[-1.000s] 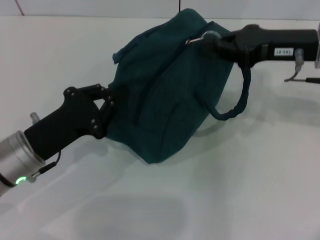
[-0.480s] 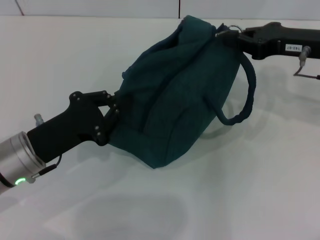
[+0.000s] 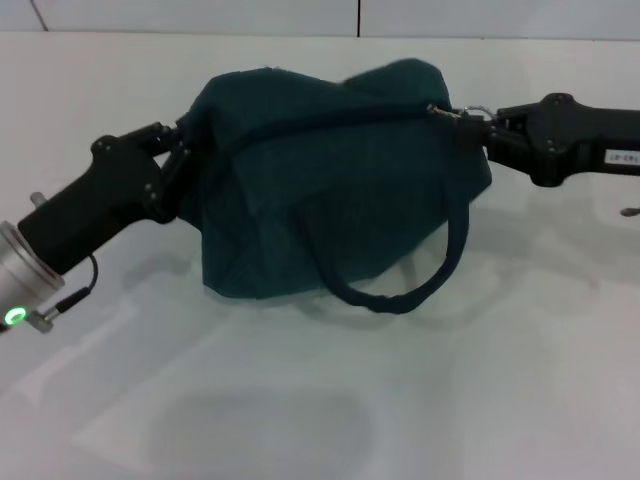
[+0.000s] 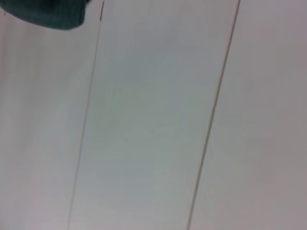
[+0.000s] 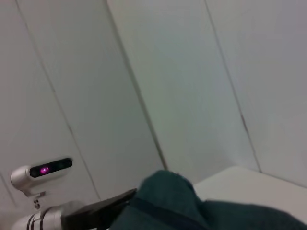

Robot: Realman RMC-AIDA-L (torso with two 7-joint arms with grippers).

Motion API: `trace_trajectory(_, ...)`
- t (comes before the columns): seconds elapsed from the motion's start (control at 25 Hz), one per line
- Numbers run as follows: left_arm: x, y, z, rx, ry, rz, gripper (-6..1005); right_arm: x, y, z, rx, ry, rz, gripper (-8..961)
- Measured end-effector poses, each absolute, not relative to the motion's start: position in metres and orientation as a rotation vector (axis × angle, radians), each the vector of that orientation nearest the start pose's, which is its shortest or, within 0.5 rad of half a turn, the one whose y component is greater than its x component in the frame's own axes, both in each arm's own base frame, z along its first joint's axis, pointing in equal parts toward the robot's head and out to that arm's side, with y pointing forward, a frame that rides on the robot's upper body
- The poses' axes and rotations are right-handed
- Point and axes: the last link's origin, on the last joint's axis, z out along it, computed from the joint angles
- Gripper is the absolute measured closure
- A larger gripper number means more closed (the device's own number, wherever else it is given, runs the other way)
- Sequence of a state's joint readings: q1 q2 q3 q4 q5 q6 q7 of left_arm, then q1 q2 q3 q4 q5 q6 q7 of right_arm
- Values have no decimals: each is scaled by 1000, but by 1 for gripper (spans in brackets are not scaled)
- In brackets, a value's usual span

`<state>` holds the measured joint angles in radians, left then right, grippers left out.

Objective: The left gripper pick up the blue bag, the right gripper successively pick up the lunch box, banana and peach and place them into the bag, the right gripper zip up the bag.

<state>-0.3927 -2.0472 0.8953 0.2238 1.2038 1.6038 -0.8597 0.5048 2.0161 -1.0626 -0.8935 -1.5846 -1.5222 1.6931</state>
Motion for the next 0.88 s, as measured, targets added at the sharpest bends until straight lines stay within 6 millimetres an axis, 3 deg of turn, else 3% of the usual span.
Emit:
trace_trajectory(0.4, -285, 299, 0, -2181, -525, -1190, 895, 222, 360, 35, -2599, 740, 859, 886)
trace_trajectory(0.72, -281, 303, 2, -2184, -582, -1233, 902, 230, 356, 30, -2600, 752, 848, 885)
trace_trajectory(0.88, -276, 313, 21, -2212, -659, -1284, 925, 231, 353, 29, -2603, 739, 856, 884)
